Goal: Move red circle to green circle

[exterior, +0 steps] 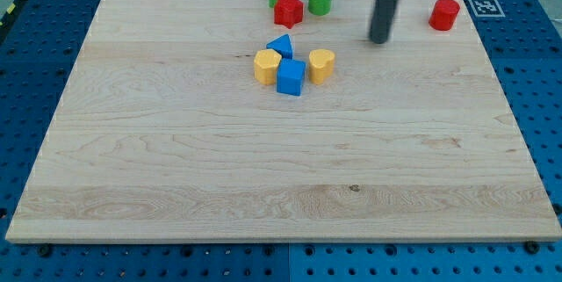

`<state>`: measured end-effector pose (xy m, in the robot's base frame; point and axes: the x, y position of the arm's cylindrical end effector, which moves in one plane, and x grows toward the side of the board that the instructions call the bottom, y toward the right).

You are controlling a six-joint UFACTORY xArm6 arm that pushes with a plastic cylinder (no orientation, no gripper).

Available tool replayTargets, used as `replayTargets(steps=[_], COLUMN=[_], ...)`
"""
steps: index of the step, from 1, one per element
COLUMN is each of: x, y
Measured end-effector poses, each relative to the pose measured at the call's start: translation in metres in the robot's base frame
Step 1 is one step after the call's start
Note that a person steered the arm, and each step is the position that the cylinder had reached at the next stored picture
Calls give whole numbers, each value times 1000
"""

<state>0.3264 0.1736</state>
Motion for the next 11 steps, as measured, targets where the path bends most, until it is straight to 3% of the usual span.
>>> replayTargets(steps=[2, 3, 4, 5, 7, 11], x=[0, -5, -45, -56, -39, -46], y=[163, 172, 163, 150, 141, 1])
